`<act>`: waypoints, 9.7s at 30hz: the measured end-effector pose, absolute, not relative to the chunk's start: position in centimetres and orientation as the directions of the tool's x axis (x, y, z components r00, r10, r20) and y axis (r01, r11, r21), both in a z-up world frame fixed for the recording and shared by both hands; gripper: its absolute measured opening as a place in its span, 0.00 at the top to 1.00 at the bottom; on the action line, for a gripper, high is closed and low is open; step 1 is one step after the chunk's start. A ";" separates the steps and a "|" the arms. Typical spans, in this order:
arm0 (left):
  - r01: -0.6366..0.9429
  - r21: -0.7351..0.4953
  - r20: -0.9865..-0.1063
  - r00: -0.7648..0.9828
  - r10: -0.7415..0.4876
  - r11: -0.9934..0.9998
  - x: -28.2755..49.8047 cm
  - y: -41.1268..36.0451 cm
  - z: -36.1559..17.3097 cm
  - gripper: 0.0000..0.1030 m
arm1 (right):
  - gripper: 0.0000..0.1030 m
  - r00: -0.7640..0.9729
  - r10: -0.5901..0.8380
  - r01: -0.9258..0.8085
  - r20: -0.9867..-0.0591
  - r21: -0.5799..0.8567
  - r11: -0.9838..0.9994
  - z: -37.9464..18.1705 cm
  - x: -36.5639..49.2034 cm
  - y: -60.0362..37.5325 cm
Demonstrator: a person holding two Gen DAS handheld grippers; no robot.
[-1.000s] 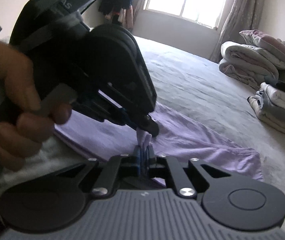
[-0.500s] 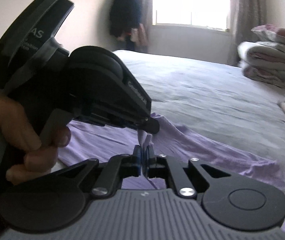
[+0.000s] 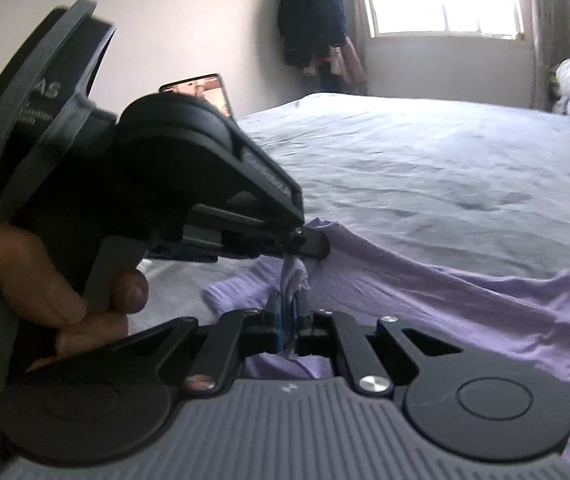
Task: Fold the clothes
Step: 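Lift the garment end with both tools and fold it over the garment, then release the garment and smooth the folded lavender garment with both open tools, then grasp the folded garment edge with the right tool while the left tool grasps beside it, then lift the garment edge with both tools and fold it over, then release the garment and press the folded lavender bundle flat with both tools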
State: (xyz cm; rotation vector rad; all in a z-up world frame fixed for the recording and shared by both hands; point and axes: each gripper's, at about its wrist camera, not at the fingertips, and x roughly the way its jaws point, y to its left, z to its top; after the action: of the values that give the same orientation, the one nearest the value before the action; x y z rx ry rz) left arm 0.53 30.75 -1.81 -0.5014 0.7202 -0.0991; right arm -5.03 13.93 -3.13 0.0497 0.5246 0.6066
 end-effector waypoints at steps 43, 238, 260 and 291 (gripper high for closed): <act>-0.042 -0.286 -0.660 0.733 -0.165 0.957 -0.1 25.1 -2.5 0.72 | 0.51 0.613 0.461 -0.270 -0.641 0.378 0.885 -2.1 -4.2 -2.1; 0.019 -0.507 -0.395 0.884 -0.251 0.862 -12.9 8.8 -1.1 0.97 | 0.93 0.639 0.522 -0.015 -0.564 0.670 0.742 0.5 5.3 -12.1; -0.287 -0.540 -0.495 0.869 -0.023 0.791 -12.3 18.5 -4.6 0.95 | 0.84 0.515 0.600 -0.158 -0.612 0.620 0.768 -2.0 9.0 1.7; 0.109 -0.006 -0.498 0.862 -0.098 0.994 -0.2 12.6 -3.2 0.84 | 0.70 0.725 0.464 -0.435 -0.508 0.184 0.881 -3.3 2.9 -4.0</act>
State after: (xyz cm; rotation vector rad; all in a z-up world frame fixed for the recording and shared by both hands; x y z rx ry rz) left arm -0.17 12.55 -3.15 0.0228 0.5209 -0.1085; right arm 2.87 -3.98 -3.25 0.0530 0.5748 0.4960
